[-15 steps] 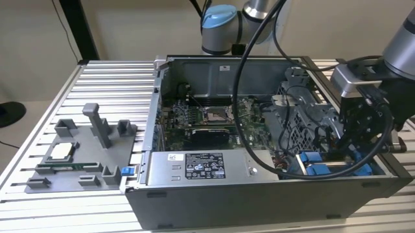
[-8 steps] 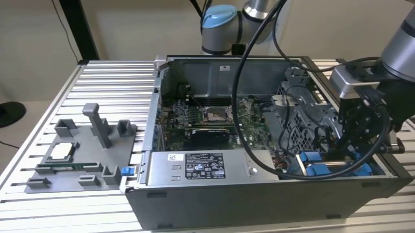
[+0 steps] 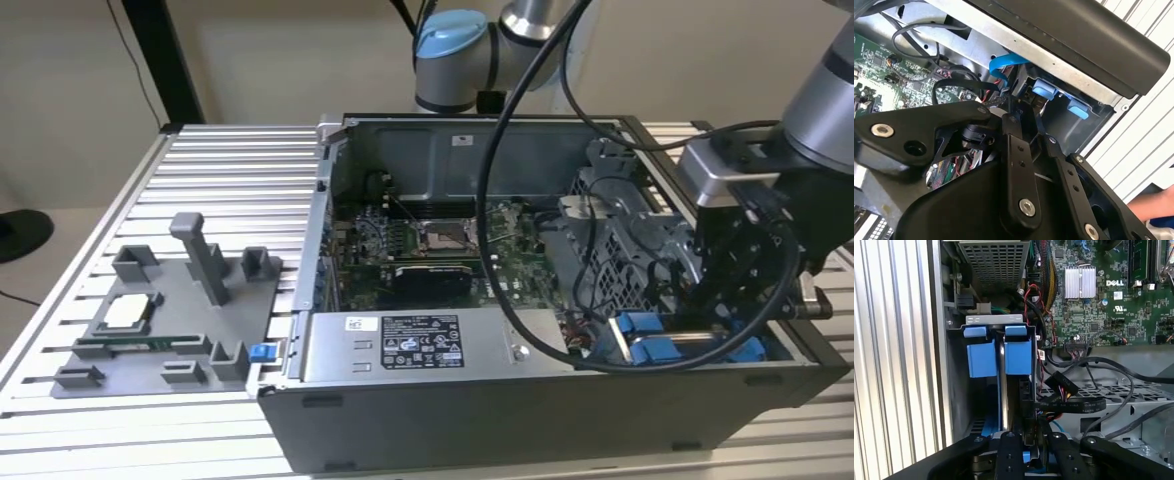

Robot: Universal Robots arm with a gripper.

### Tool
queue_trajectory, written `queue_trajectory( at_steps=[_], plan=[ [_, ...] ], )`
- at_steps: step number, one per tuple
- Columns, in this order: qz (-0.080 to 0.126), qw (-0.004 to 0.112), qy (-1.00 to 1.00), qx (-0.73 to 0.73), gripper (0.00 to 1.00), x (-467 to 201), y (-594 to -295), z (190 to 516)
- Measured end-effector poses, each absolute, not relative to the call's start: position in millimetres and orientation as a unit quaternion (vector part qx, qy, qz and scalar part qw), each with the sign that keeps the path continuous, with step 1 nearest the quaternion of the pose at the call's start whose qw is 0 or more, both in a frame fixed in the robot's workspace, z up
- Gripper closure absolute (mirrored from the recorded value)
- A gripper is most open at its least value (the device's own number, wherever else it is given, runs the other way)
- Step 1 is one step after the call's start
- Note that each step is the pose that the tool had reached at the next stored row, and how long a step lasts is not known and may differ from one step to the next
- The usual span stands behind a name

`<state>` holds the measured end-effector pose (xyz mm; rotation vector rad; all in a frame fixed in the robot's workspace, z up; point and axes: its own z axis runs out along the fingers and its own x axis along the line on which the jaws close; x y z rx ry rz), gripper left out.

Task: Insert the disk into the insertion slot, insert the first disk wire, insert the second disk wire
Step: 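Insert the second disk wire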

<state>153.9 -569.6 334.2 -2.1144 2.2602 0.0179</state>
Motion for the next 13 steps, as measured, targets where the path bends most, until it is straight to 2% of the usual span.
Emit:
queue_trajectory(
  at_steps=[13],
  plan=[
    [0.007, 0.023, 0.730, -0.683, 0.00, 154, -570, 358]
  ],
)
